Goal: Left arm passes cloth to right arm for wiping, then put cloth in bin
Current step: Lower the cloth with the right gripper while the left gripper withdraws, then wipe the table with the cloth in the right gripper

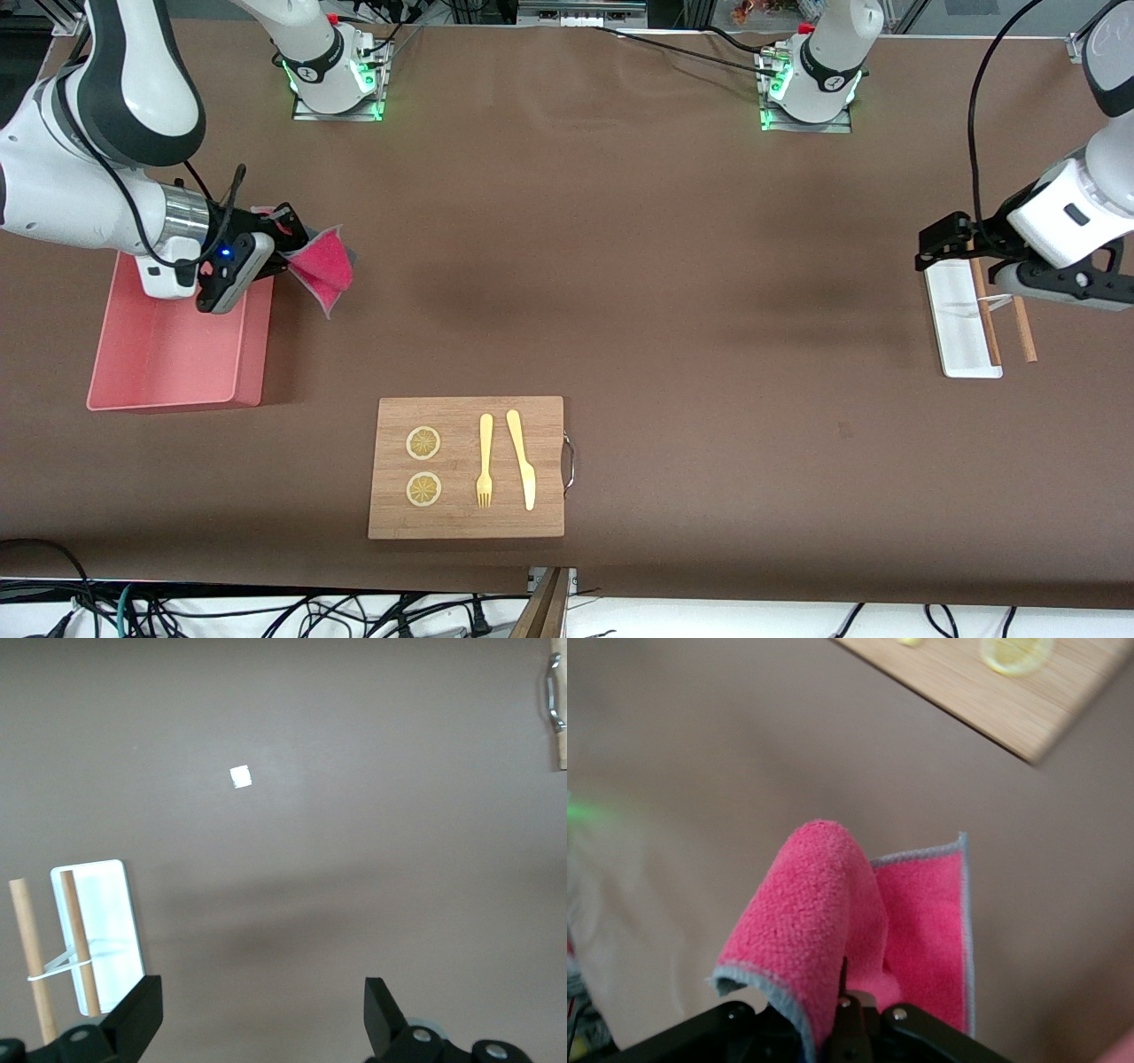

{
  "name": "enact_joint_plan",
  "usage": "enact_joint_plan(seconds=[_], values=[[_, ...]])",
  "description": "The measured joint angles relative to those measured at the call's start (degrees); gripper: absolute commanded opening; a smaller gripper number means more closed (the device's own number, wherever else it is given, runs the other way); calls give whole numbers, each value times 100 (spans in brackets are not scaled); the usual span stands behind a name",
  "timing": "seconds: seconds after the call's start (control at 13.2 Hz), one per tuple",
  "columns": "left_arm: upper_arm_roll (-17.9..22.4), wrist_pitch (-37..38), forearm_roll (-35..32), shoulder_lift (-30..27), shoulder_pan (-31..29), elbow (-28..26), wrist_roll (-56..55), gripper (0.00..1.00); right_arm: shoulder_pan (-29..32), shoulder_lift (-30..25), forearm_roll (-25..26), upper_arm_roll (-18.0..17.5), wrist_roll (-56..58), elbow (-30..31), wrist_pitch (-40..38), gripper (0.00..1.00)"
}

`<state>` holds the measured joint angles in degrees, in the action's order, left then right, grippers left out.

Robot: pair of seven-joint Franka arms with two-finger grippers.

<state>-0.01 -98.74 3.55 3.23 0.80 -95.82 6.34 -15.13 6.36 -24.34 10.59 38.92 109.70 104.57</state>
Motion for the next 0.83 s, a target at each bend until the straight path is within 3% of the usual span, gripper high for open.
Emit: enact_joint_plan(seconds=[0.23,0.46,0.83], values=[[-196,-256,-242,-588,-120,-734,102,100,-4,12,862,-251,-1856,-15,251,0],[-470,-284,-517,-714,-116,-776,88,100,-45,201,1508,-539,-3571,25,554,0],[-443,-313,-519,-710,-123,-776,91,100,-71,681,1674,-586,-4427,92,802,0]])
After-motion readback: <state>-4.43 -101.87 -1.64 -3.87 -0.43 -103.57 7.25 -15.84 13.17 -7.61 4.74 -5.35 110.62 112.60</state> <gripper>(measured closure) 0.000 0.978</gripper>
